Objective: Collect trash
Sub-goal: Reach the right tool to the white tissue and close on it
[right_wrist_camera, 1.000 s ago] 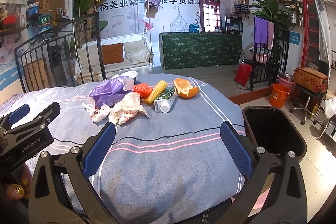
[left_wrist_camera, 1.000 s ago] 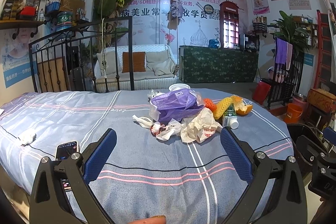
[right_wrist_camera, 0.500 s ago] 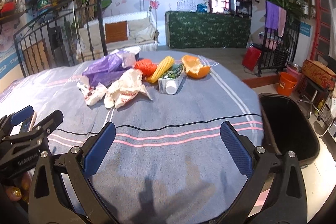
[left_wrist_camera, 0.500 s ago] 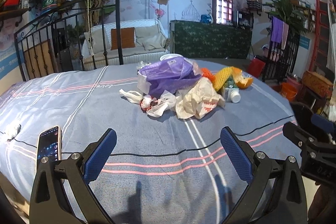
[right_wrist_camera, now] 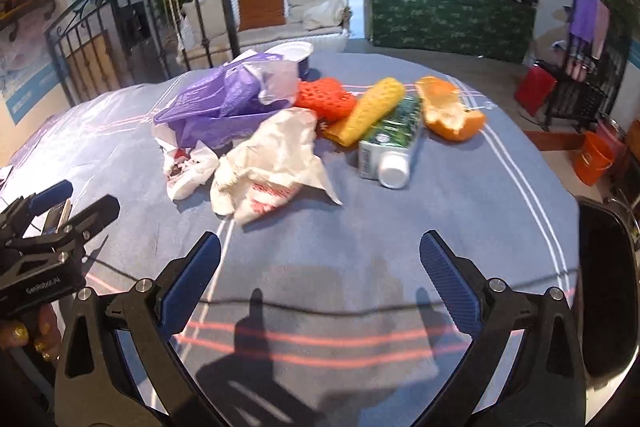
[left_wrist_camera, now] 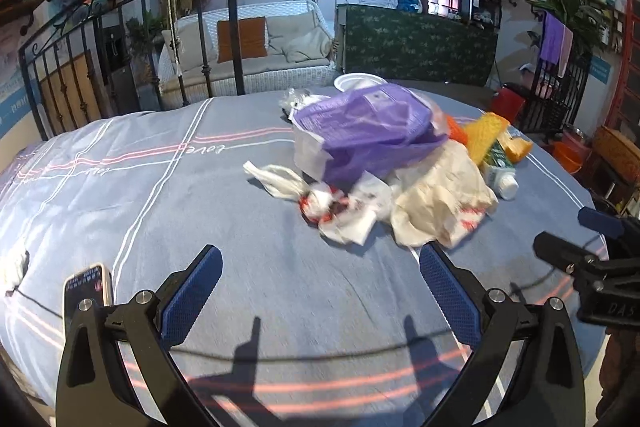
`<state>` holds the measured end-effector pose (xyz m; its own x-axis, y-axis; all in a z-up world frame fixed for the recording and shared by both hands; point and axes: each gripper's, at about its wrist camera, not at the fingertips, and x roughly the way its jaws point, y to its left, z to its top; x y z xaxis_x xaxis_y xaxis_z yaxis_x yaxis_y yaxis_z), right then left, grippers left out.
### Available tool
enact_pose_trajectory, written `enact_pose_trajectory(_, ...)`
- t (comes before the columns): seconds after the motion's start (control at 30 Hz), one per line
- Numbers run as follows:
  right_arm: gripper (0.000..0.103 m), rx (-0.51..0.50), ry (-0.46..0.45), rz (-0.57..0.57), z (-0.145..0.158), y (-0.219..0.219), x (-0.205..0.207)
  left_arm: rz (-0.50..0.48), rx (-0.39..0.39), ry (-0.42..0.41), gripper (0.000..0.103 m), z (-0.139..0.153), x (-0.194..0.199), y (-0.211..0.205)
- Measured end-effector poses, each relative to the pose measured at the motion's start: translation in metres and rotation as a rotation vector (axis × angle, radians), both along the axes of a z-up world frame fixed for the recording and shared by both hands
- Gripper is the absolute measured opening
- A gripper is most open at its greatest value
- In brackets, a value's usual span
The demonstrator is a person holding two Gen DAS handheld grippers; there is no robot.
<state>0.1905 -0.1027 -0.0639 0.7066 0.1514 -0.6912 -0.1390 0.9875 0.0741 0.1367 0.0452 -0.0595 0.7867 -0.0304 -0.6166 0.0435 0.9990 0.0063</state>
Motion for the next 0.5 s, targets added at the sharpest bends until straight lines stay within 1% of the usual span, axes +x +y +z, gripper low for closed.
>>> enact_pose_trajectory(0.07, 0.098, 0.003, 0.015, 0.043, 0.001, 0.01, 0.016, 0.022, -0.002, 0.002, 0.097, 0.004, 0.014, 0.01)
enact_pose_trajectory(0.17, 0.098, -0.021, 0.05, 0.098, 0.001, 0.031, 0.045, 0.034, -0.04, 0.023, 0.09, 0.006, 0.035, 0.021)
enact_pose_trajectory(0.23, 0.098, -0.055, 0.071, 0.098, -0.002, 0.04, 0.062, 0.034, -0.106, 0.056, 0.088, 0.005, 0.049, 0.031)
enact_pose_trajectory(0.3, 0.098, -0.048, 0.104, 0.106, -0.008, 0.045, 0.078, 0.039, -0.155, 0.08, 0.087, 0.004, 0.06, 0.038)
enact_pose_trajectory(0.33, 0.096, -0.048, 0.117, 0.101, -0.011, 0.046, 0.083, 0.035, -0.171, 0.084, 0.087, 0.004, 0.065, 0.039)
enact_pose_trajectory(0.43, 0.073, -0.047, 0.158, 0.091, -0.022, 0.045, 0.094, 0.013, -0.181, 0.106, 0.087, 0.004, 0.077, 0.036)
enact_pose_trajectory(0.47, 0.067, -0.037, 0.163, 0.091, -0.024, 0.044, 0.095, -0.008, -0.184, 0.112, 0.087, 0.004, 0.081, 0.033)
enact_pose_trajectory(0.5, 0.064, -0.019, 0.164, 0.092, -0.025, 0.042, 0.094, -0.02, -0.186, 0.116, 0.087, 0.003, 0.084, 0.031)
